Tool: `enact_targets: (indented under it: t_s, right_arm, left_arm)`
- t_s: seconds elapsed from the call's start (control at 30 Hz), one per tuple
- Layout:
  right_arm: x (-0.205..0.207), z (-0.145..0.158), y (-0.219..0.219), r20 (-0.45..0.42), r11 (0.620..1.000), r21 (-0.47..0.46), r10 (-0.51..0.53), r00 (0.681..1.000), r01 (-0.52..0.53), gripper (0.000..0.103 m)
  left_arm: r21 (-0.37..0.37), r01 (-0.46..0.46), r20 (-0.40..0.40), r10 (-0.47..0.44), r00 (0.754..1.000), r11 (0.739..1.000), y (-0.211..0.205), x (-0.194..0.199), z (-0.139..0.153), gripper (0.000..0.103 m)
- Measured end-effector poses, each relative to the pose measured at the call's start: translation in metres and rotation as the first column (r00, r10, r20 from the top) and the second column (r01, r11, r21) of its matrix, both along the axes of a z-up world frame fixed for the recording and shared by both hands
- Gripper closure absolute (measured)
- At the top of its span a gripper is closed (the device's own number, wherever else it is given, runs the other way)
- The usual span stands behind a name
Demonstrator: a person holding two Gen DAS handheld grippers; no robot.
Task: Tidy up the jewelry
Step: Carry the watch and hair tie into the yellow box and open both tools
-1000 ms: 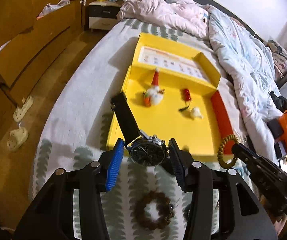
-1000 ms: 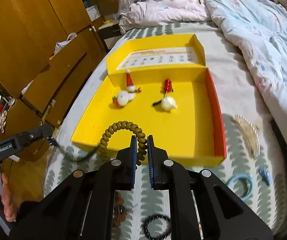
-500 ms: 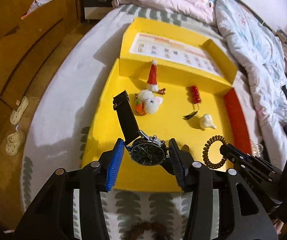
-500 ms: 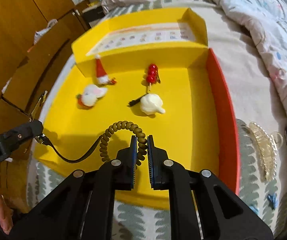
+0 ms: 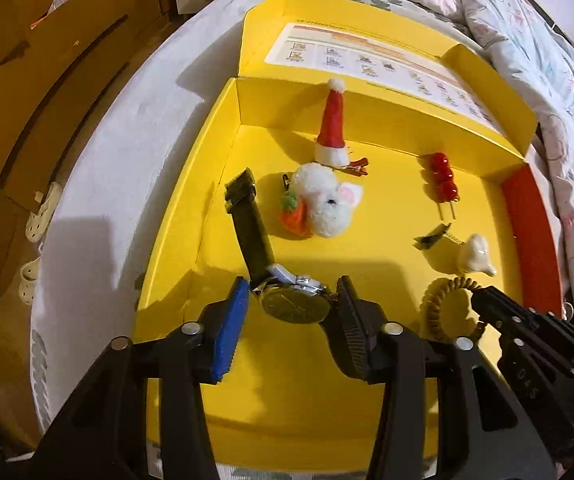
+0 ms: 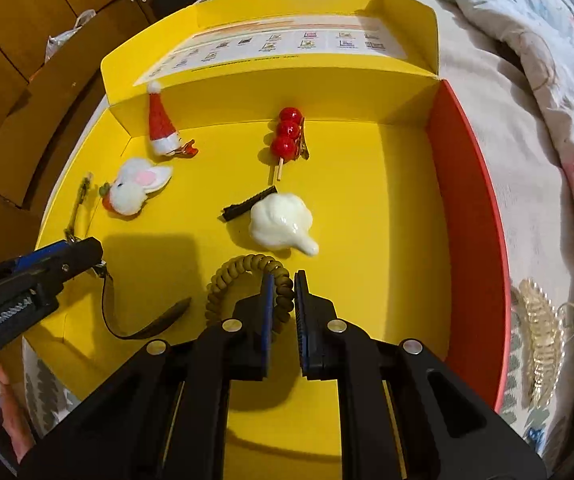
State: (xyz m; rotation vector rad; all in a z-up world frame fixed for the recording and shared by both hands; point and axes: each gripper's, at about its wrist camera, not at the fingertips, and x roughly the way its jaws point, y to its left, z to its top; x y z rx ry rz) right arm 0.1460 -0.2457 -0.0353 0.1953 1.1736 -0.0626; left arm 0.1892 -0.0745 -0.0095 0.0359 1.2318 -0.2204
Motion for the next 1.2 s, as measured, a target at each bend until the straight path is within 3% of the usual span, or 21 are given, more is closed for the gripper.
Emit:
enact_targets:
  t_s: [0.27,0.37,0.5,0.7,1.03,1.2]
  right_arm:
    - [0.007,-0.007,0.002,-0.001,1.0,-0.017,0.001,1.0,-0.001,0.091]
    - [0.007,-0.004,0.002,0.017,0.999,-0.035,0.0,1.0,0.0,0.085]
    - [0.004,0.002,0.0,0.047,0.999,-0.048,-0.002,0.999,0.004,0.083]
    - [-0.008,0.02,-0.005,0.097,1.0,-0.02,-0.019,0.995,0.021,0.083]
    - [-0.065,0.063,-0.002,0.203,0.999,0.022,-0.039,0.978,0.036,0.083]
    - [-0.104,0.068,0.001,0.213,0.998,0.054,-0.049,0.976,0.038,0.083]
  left_arm:
    - [0.004,0.017,-0.007,-0.017,1.0,1.0,-0.007,0.007,-0.007,0.072]
    - [-0.002,0.019,-0.003,-0.019,1.0,1.0,-0.006,0.007,-0.005,0.071]
    - [-0.021,0.013,0.021,-0.012,1.0,1.0,-0.002,0.007,0.003,0.041]
    - [-0.05,0.012,0.065,-0.008,0.998,0.999,0.006,0.0,0.019,0.038]
    - [-0.088,0.042,0.147,-0.029,0.989,0.995,0.032,-0.064,0.051,0.037]
    - [-0.086,0.06,0.148,-0.047,0.988,0.994,0.045,-0.101,0.046,0.033]
